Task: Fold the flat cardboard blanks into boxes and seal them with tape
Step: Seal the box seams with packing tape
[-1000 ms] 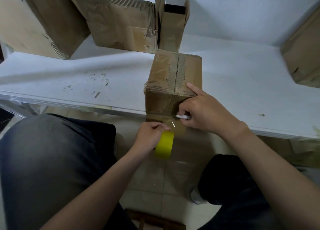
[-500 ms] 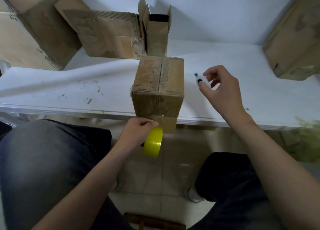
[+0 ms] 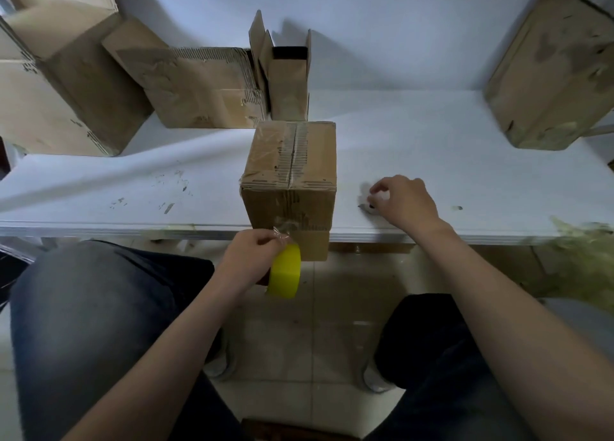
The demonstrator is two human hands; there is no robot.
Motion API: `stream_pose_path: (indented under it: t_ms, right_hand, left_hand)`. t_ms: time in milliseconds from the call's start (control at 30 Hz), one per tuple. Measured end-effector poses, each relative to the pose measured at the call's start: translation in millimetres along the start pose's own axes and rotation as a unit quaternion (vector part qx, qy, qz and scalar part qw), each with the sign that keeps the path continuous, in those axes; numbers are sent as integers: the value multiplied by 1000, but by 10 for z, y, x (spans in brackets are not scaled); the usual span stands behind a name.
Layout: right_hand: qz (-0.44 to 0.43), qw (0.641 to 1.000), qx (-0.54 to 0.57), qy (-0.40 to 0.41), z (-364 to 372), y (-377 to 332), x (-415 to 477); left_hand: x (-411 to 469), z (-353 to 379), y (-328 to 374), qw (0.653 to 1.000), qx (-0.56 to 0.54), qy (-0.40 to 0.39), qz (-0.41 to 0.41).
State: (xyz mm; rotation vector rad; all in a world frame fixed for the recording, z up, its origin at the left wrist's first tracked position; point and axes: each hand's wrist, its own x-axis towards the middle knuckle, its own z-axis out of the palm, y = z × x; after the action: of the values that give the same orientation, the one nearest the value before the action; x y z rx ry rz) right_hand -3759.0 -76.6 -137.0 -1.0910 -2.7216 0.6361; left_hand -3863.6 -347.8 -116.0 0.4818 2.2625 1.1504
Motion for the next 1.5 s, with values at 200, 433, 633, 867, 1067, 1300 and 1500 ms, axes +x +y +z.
stream_pose_path:
  t_ms: [200,433,633,867,1067,1300,1500]
  right_hand:
    - [-228,965,35,124,-218,-752,-174]
    - [-275,940,-142,142,246,-1040,-267]
    - [-247,942,-175,147,446,-1014,-286]
    - [-205,954,-114,185,467,-1214,-284]
    - [-192,959,-157,140,522,-1323,-303]
    - [-177,962,182,103,155,-1512,-849]
    - [-187,960,195,-78,120,-1576,-1276]
  left_hand:
    - [-21,-68,-43,1000,10,-1,5]
    - [-71,-174,-177,1000,-16,-7,1]
    - [-120,-299,-217,999,-38,-14,-12]
    - [-209,-490,-197,999,-31,-6,4]
    - [-302,-619,-134,999,-38,2,24]
    - [-475,-725,22,973,-219,-51,-48]
    - [-516,-752,183,939,-327,-101,-46]
